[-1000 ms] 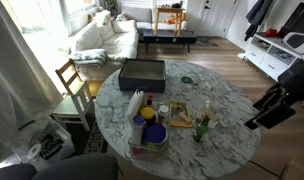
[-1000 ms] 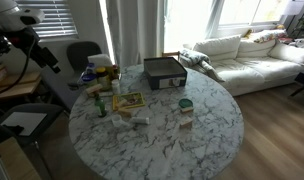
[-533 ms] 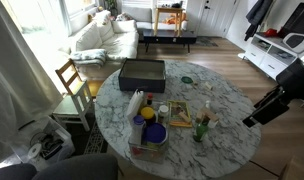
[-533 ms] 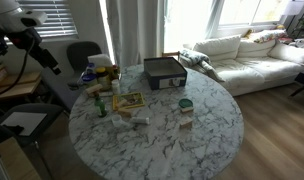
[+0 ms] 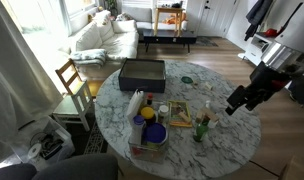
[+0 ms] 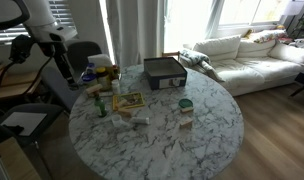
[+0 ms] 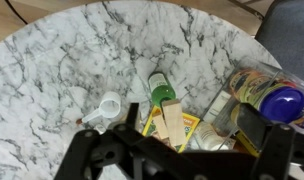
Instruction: Take the block off the green bottle then put the green bottle in the clear box
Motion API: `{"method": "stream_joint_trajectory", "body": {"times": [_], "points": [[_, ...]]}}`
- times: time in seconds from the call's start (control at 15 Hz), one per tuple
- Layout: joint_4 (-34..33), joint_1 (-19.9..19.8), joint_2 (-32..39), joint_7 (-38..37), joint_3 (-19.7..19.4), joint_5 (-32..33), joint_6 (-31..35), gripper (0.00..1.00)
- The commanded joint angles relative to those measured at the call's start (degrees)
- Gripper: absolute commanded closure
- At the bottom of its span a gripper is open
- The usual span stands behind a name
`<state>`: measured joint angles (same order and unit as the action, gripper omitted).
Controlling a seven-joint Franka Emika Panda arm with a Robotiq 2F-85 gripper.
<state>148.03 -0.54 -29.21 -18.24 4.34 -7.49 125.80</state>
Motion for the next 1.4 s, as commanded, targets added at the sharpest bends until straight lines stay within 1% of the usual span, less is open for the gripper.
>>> {"method": "stream_joint_trajectory", "body": {"times": [0.0, 0.2, 0.4, 0.47, 0.6, 0.87, 0.93, 1.0, 1.33], "points": [[-4.97, -1.49, 7.92, -3.21, -2.05, -4.04, -2.37, 0.0], [-7.28, -2.02, 12.03, -6.33, -3.22, -7.98, -2.84, 0.0], [-8.6, -2.01, 14.87, -11.66, -3.14, -12.13, -2.17, 0.0], [-6.8, -2.07, 12.44, -8.56, -2.96, -9.42, -0.93, 0.0], [-7.68, -2.0, 14.04, -10.39, -2.98, -10.64, -0.92, 0.0], [-8.23, -1.99, 14.63, -11.04, -2.99, -11.01, -0.92, 0.0], [-8.92, -2.62, 15.76, -13.97, -3.2, -11.37, -2.03, 0.0], [-9.02, -2.71, 16.09, -14.72, -3.5, -12.42, -2.09, 0.0], [-10.31, -4.1, 18.96, -25.17, -4.71, -13.85, -4.41, 0.0]]}}
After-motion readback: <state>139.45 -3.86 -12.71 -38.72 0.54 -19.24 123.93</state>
